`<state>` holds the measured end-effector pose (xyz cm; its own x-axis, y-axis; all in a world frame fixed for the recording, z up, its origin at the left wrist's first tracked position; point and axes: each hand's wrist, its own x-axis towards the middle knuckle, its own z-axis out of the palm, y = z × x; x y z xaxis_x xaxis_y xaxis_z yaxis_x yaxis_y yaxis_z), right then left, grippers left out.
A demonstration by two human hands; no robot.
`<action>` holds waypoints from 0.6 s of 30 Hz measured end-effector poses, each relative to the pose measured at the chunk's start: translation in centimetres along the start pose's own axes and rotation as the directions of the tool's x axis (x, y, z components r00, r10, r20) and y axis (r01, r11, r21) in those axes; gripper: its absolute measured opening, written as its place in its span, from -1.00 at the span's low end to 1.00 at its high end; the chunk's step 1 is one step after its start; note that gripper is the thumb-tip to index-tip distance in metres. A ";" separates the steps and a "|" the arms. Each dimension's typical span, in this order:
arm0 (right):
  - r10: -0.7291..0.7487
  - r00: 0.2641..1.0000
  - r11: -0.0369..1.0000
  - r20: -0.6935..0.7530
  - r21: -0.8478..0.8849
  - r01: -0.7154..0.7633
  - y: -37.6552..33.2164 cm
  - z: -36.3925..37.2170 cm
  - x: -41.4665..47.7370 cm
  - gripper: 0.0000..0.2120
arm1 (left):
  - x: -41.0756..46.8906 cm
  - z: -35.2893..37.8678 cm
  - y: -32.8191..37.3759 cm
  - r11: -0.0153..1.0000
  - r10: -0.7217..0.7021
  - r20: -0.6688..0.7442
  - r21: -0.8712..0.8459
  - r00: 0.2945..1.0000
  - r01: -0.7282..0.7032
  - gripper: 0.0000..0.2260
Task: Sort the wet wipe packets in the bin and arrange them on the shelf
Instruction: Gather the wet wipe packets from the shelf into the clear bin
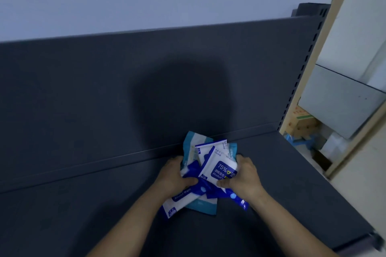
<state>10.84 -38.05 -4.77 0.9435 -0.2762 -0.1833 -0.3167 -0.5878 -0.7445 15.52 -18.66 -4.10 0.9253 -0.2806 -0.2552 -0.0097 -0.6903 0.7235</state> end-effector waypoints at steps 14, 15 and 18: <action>-0.134 0.984 0.952 -0.115 0.262 0.160 -0.1 0.4 -2.7 -0.59 | -5.5 -3.9 -3.7 0.998 0.036 -0.372 -0.027 0.928 -0.049 -0.71; -0.143 0.983 0.948 -0.119 0.269 0.171 -0.4 0.5 -2.9 -0.59 | -6.4 -4.5 -4.1 0.999 0.013 -0.424 -0.027 0.905 -0.027 -0.71; -0.200 0.976 0.923 -0.091 0.317 0.219 -1.9 1.3 -3.6 -0.59 | -9.5 -5.6 -4.9 0.996 -0.062 -0.562 -0.085 0.825 0.017 -0.72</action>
<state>8.19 -34.94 -3.52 0.9748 -0.2214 0.0288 -0.0546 -0.3614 -0.9308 8.92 -8.89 -1.67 0.9770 0.1860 0.1047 0.0385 -0.6360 0.7707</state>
